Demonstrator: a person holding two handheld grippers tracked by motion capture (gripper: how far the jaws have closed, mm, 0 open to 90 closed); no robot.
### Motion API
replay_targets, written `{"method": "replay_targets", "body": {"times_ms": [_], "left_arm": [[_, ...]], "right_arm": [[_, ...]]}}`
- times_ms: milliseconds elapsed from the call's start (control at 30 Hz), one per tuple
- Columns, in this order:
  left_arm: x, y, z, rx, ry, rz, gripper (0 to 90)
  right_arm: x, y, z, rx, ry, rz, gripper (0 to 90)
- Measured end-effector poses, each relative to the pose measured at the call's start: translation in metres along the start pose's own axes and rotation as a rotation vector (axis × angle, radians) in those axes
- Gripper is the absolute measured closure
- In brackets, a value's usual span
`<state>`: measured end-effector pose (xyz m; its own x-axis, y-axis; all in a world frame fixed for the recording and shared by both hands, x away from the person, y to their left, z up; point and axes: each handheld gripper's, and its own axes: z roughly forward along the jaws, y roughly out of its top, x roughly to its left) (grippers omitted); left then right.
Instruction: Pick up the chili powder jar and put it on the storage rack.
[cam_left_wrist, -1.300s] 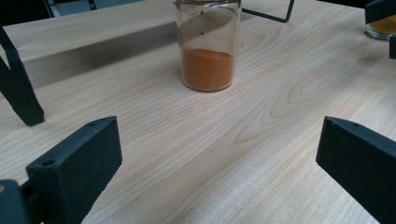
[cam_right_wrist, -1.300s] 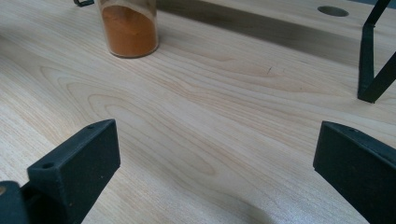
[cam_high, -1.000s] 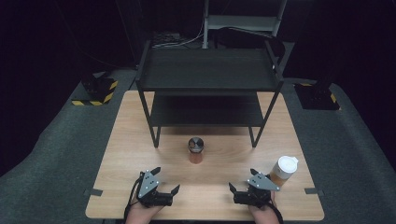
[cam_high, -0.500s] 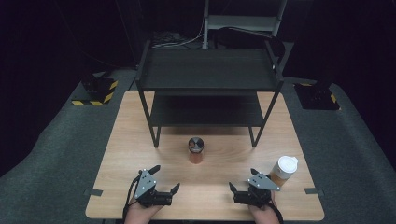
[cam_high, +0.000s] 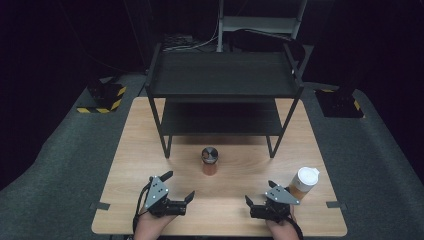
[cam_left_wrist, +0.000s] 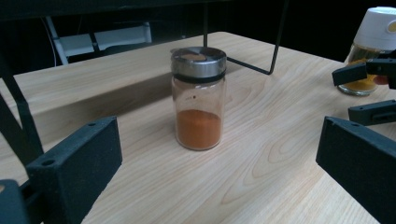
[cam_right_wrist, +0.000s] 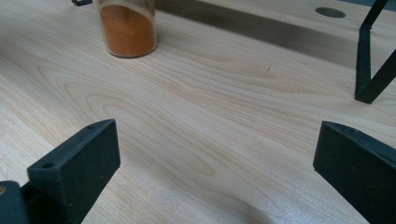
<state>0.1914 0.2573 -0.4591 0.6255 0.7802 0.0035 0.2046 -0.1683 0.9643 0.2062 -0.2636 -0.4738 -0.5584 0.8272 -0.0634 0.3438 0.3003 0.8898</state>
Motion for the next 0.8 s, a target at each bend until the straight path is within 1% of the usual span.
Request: {"method": "replay_targets", "body": {"times_ms": [200, 267, 367, 567, 667, 800], "left_arm": [[-0.001, 0.004, 0.007, -0.004, -0.007, 0.009, 0.5], [-0.001, 0.005, 0.011, -0.009, -0.009, 0.003, 0.5], [0.0, 0.009, 0.019, -0.008, -0.014, 0.018, 0.5], [0.002, 0.013, 0.029, -0.008, -0.019, 0.013, 0.5], [0.003, 0.014, 0.035, -0.008, -0.024, 0.003, 0.5], [0.004, 0.016, 0.042, -0.006, -0.025, 0.006, 0.5]], "right_arm": [[0.0, 0.0, 0.0, -0.002, 0.001, 0.0, 0.0], [0.0, 0.0, 0.0, -0.002, 0.001, 0.0, 0.0], [0.0, 0.0, 0.0, -0.002, 0.0, 0.0, 0.0], [0.0, 0.0, 0.0, -0.002, -0.001, -0.004, 0.0], [0.0, 0.0, 0.0, -0.003, 0.0, -0.006, 0.0], [0.0, -0.001, 0.0, -0.003, 0.0, -0.006, 0.0]]}}
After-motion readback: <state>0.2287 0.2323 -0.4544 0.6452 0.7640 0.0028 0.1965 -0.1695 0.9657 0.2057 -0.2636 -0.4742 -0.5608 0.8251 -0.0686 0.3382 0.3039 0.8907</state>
